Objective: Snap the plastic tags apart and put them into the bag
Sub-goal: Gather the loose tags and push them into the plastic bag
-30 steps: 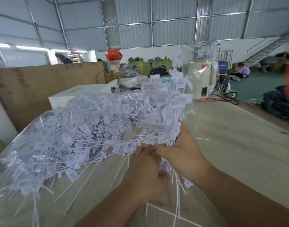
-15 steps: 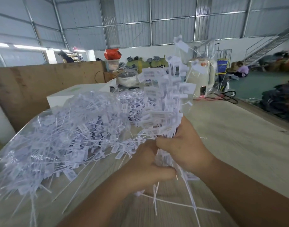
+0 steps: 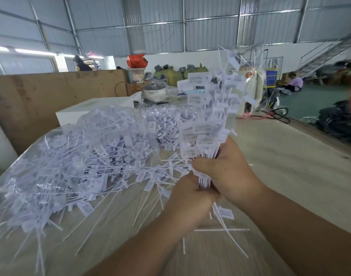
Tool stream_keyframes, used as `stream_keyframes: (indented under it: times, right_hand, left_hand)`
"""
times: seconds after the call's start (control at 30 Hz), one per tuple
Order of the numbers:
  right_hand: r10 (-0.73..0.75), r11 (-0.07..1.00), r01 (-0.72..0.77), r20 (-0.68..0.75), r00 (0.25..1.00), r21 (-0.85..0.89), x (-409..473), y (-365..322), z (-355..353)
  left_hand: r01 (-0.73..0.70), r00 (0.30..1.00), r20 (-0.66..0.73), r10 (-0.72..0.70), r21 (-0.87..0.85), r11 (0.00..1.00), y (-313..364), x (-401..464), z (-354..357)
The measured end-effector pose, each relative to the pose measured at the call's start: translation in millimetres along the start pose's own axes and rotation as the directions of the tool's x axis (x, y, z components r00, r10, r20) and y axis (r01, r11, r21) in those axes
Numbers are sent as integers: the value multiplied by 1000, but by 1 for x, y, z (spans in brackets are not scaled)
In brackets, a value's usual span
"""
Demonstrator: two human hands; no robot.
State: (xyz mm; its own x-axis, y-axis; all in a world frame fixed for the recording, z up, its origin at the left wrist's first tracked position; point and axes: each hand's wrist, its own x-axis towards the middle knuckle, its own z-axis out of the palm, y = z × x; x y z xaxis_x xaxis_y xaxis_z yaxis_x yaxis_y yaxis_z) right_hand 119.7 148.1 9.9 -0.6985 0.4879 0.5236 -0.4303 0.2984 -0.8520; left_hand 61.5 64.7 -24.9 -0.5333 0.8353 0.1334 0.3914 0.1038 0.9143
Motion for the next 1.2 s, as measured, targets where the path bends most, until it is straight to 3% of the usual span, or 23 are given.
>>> stream_keyframes:
  times: [0.27,0.5,0.7,0.83,0.93,1.0,1.2]
  right_hand:
    - [30,999,-32,44,999,33,-1,-2,0]
    - [-1,1000,0,67,998,10,-7,3,2]
    - [-10,999,14,122,992,-34,-9,7,8]
    - [45,999,-45,126,991,-6,-7,10,10]
    - [59,998,-61,165,985,12,-9,11,12]
    - [71,997,-66,173,982,-36,-10,12,12]
    - [111,882,-59,86,990,-468,-12,10,11]
  left_hand:
    - [-76,996,-44,75,-20,997,-5,-5,-9]
    - [-5,984,176,1,23,1000,-8,-3,-35]
    - [-231,970,45,237,-109,967,-4,3,-36]
    - [-243,969,-81,233,-139,960,-7,0,-26]
    - [-232,971,-96,217,-177,957,-6,0,-24]
    - [-235,971,-86,223,-180,955,-3,-1,-26]
    - [-273,958,-147,247,-195,942,7,-5,-26]
